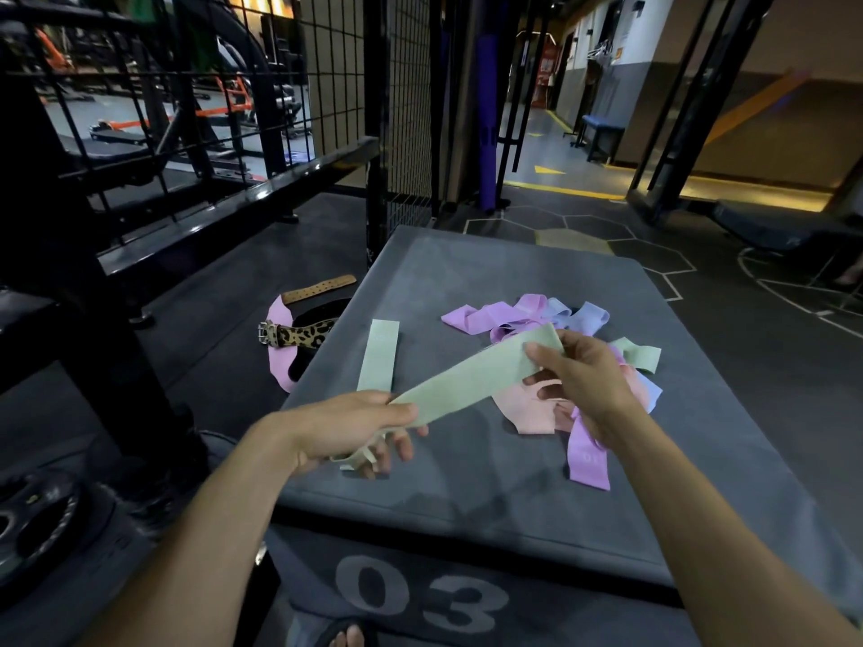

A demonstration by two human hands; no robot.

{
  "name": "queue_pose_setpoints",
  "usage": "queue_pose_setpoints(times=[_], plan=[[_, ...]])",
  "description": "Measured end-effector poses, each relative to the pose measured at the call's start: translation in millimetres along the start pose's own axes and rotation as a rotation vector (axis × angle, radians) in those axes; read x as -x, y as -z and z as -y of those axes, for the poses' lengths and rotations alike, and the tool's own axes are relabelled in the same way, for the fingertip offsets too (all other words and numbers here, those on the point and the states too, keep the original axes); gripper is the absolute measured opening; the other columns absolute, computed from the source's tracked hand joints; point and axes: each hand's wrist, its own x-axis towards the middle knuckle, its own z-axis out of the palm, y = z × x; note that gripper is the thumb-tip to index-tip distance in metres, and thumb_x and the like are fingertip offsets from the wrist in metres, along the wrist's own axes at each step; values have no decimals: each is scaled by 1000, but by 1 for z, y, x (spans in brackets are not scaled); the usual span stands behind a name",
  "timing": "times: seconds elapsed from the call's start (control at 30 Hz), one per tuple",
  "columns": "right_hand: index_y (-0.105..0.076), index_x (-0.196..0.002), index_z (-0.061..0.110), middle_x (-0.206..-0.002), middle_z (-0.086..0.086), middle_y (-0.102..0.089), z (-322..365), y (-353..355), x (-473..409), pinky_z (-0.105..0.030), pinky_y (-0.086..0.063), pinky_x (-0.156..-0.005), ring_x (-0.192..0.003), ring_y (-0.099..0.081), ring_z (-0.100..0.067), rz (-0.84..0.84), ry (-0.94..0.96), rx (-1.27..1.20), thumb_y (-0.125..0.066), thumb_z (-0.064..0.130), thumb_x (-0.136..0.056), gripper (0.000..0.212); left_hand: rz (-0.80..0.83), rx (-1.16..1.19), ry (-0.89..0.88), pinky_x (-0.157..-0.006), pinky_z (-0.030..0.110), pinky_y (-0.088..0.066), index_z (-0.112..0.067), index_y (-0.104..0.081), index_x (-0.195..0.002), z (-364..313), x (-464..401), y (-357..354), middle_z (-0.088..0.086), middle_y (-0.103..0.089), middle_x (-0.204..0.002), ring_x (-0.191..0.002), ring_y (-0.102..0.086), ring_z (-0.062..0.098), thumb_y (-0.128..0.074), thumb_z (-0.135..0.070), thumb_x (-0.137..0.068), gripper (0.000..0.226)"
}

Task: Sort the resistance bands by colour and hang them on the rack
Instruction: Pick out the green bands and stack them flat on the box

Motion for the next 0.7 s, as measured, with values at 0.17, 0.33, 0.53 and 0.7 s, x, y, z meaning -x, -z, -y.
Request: queue_pose_setpoints(times=[0.17,0.33,0.53,0.7], plan=[[-70,-92,3,-73,-8,-60,5,-10,-12,-27,-37,-47,-49,-53,-12,-151,88,-41,-65,19,-97,17,45,-118,60,-81,35,-58,-13,-74,-109,8,1,4,15,-68,-120,-97,-63,17,-51,-33,-105,31],[-70,-94,6,-71,-6,-60,8,-27,-23,-28,-46,-48,-51,-53,-14,-274,155,-157,-72,18,-92,13,60,-180,62,-79,43,-62,3,-62,-117,14,4,12,16,-70,-110,-92,-70,22,-52,-23,-105,30],[-65,-97,2,-68,-10,-69,1,-46,-44,-35,-57,-63,-57,-63,-20,-263,112,-207,-58,15,-100,16,-231,-72,41,-63,33,-63,3,-65,-110,26,0,27,16,-75,-94,-65,-73,20,-56,-9,-102,17],[-66,-98,7,-68,-10,-66,7,-76,-72,-28,-52,-48,-54,-64,-14,-196,135,-64,-57,15,-101,13,-311,-78,103,-59,33,-61,-3,-71,-95,38,-4,50,16,-75,-84,-64,-73,22,-60,-8,-99,13]])
